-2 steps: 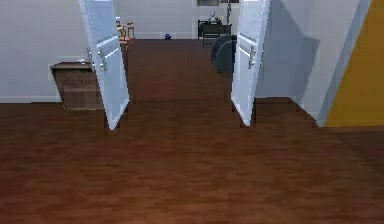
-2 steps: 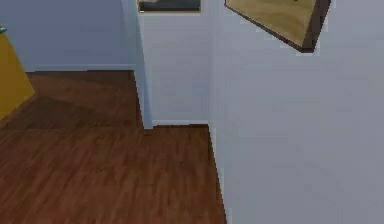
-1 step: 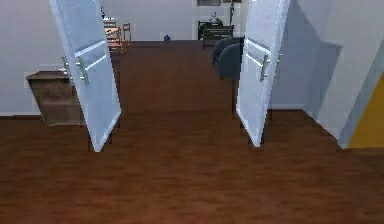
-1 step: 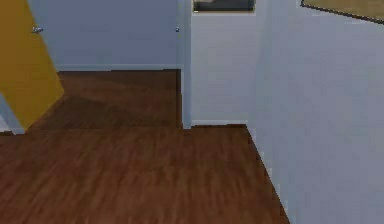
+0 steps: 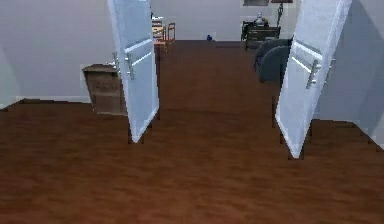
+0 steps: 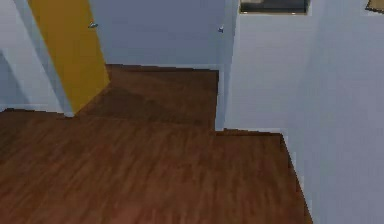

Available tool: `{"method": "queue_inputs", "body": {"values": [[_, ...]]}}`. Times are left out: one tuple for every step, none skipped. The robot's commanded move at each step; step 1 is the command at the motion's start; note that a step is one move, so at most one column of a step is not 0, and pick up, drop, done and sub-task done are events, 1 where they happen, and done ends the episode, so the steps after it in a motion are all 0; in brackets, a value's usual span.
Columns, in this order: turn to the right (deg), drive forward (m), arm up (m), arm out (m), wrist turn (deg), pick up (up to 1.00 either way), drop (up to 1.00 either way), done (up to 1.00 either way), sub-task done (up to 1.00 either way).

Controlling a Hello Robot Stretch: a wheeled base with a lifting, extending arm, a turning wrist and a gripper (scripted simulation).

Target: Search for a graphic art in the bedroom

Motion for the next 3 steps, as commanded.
{"method": "queue_inputs", "body": {"values": [[0.0, 1.00, 0.00, 0.00, 0.0, 0.00, 0.00, 0.00, 0.00], [-3.0, 0.00, 0.00, 0.00, 0.0, 0.00, 0.00, 0.00, 0.00], [0.0, 1.00, 0.00, 0.00, 0.0, 0.00, 0.00, 0.00, 0.00]]}}
